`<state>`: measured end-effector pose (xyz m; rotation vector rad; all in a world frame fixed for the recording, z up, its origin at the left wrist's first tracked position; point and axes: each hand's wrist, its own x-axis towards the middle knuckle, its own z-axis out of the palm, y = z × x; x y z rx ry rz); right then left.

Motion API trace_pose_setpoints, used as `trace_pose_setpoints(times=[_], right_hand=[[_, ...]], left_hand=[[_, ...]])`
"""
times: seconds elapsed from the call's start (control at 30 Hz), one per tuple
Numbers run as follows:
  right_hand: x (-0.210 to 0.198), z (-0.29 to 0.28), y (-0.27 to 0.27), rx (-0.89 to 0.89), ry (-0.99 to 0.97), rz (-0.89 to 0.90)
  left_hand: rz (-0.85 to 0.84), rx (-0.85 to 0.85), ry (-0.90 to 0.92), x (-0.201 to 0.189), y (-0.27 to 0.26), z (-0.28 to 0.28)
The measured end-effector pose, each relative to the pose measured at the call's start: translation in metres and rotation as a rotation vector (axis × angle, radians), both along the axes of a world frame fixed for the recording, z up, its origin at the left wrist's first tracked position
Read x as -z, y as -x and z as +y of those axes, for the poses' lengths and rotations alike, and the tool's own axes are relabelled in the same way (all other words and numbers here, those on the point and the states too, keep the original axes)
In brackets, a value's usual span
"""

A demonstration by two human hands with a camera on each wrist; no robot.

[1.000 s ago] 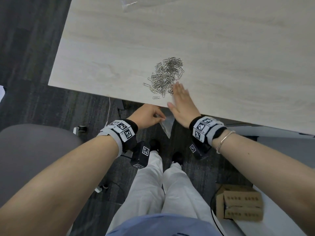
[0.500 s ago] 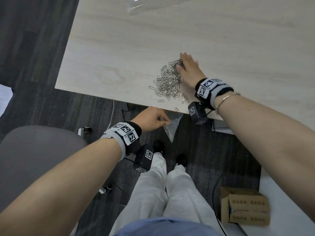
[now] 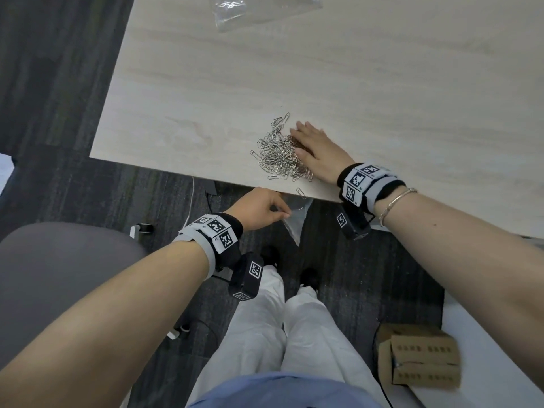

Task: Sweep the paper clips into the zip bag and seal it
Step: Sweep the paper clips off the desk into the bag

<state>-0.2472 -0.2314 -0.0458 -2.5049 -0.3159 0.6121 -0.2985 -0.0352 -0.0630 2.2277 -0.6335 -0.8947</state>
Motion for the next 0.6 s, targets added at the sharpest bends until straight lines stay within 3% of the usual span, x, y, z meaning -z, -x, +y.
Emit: trace_pose_setpoints(times=[0.2,0.37,0.6], right_hand=[[-0.01,-0.026,0.047,0.215,-0.088,-0.037],[-0.005,-0.039,0.081,0.226,-0.068,0.023],[0.004,-0.026,0.072,0.156,-0.037,-0.017]], left_hand=[[-0.006,0.023,-0.021,0.0,0.006,-0.003],[-0.014,0.033,-0.027,-0.002,0.01,-0.015],[-0.06,-0.003,-0.009,0.006,0.012,-0.018]])
